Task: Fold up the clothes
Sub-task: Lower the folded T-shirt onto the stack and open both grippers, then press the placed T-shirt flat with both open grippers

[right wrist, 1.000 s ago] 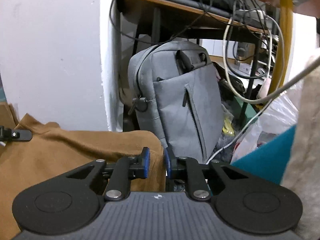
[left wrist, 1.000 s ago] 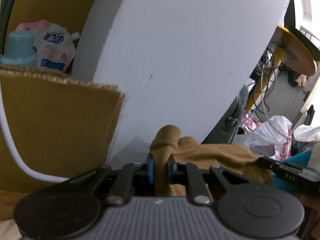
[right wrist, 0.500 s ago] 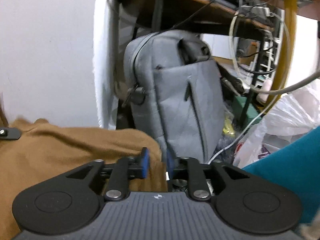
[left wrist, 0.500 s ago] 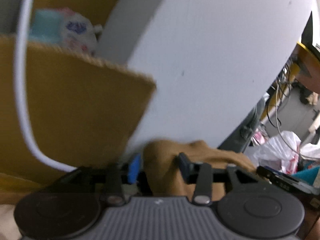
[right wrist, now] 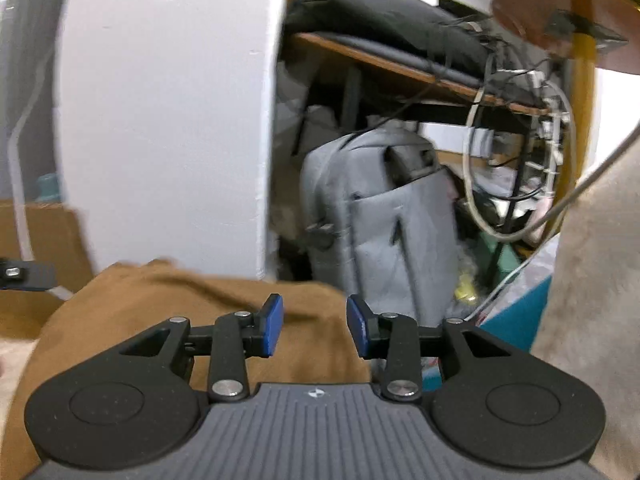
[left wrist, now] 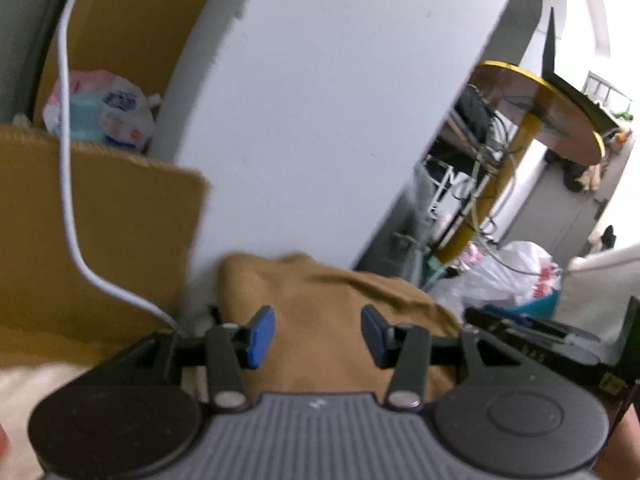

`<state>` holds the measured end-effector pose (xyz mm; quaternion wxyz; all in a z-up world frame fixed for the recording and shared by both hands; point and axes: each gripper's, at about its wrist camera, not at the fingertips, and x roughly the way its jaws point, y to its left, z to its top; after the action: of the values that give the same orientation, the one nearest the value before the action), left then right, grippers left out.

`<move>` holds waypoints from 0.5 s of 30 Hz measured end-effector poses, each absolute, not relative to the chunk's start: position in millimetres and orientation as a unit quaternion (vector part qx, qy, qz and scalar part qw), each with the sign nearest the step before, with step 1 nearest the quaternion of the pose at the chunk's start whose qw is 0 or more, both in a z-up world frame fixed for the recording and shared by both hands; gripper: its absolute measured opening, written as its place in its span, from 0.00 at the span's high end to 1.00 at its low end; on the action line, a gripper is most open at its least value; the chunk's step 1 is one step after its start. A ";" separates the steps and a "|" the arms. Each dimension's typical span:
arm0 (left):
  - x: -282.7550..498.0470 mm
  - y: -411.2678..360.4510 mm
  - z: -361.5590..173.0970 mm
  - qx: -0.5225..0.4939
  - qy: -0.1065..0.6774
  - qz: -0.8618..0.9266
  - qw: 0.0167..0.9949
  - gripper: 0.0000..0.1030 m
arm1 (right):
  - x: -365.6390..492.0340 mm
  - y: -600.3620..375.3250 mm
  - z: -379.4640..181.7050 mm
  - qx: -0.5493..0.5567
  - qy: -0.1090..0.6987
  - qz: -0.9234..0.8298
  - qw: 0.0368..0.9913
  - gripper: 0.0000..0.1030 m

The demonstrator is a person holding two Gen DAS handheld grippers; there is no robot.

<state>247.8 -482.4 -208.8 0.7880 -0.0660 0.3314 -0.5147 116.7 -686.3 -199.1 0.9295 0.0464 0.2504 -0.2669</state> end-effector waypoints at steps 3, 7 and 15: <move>228.6 -477.4 -221.9 -0.059 0.342 -0.510 0.787 0.52 | 108.0 -677.9 -201.4 0.055 0.263 -0.252 0.930 0.63; 206.4 -467.9 -235.6 -0.045 0.354 -0.495 0.792 0.53 | 93.9 -670.5 -217.4 0.090 0.303 -0.252 0.914 0.63; 189.6 -452.8 -245.1 0.002 0.370 -0.487 0.791 0.53 | 65.1 -658.5 -234.6 0.125 0.354 -0.281 0.883 0.63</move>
<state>189.6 -452.8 -245.1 0.7912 0.0021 0.3702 -0.4868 65.1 -658.5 -234.6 0.8830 0.1246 0.3545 -0.2812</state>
